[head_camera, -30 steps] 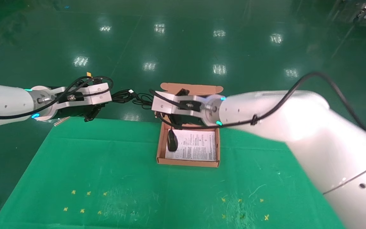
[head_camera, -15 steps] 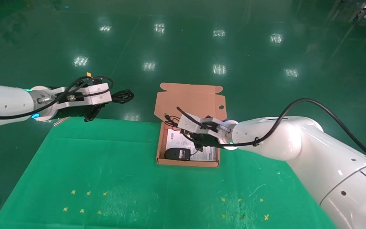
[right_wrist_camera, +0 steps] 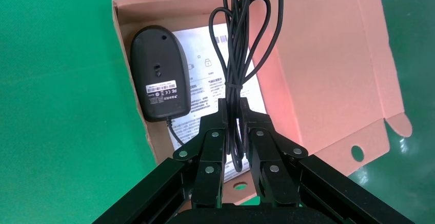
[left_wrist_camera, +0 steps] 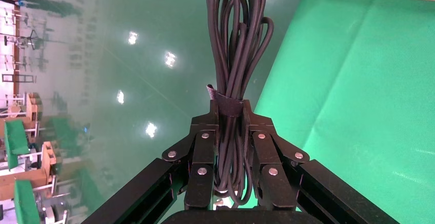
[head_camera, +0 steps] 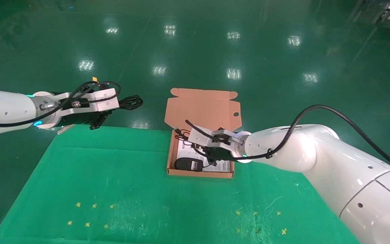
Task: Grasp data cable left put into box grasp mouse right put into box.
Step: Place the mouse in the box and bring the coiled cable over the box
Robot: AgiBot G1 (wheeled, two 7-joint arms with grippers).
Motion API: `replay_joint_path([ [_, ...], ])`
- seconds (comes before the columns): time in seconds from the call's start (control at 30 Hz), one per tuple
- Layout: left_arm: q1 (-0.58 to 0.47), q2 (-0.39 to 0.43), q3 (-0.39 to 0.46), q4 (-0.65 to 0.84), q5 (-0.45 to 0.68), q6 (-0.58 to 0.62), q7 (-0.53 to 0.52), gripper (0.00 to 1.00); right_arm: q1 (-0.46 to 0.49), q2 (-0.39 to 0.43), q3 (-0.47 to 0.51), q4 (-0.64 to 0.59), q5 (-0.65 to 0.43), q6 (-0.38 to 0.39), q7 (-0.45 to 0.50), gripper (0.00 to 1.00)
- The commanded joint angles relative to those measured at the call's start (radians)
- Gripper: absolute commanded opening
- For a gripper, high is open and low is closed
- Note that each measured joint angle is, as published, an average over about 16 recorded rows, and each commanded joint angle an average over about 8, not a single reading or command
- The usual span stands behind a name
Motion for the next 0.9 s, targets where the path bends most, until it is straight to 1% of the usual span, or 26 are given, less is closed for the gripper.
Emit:
replay_joint_path([
  [0.03,0.0,0.0,0.0,0.0,0.0,0.0,0.0,0.0,0.001,0.0,-0.017,-0.001,0.007,0.005,0.003,0.31],
  [0.2,0.0,0.0,0.0,0.0,0.0,0.0,0.0,0.0,0.005,0.002,-0.042,-0.002,0.016,0.012,0.001,0.93],
  [0.23,0.0,0.0,0.0,0.0,0.0,0.0,0.0,0.0,0.006,0.003,-0.044,0.0,0.017,0.013,0.0,1.0],
  [0.4,0.008,0.014,0.003,0.006,-0.003,-0.007,0.004,0.0,0.006,0.02,-0.055,0.022,0.023,0.015,0.004,1.0],
  [0.57,0.026,0.053,0.013,0.033,-0.012,-0.034,0.025,0.0,0.008,0.044,-0.059,0.052,0.022,0.011,0.014,1.0],
  [0.73,0.053,0.117,0.029,0.089,-0.027,-0.091,0.077,0.0,0.01,0.089,-0.057,0.086,0.017,0.004,0.029,1.0],
  [0.9,0.085,0.204,0.045,0.185,-0.055,-0.178,0.163,0.0,0.021,0.158,-0.051,0.13,0.002,-0.005,0.056,1.0],
])
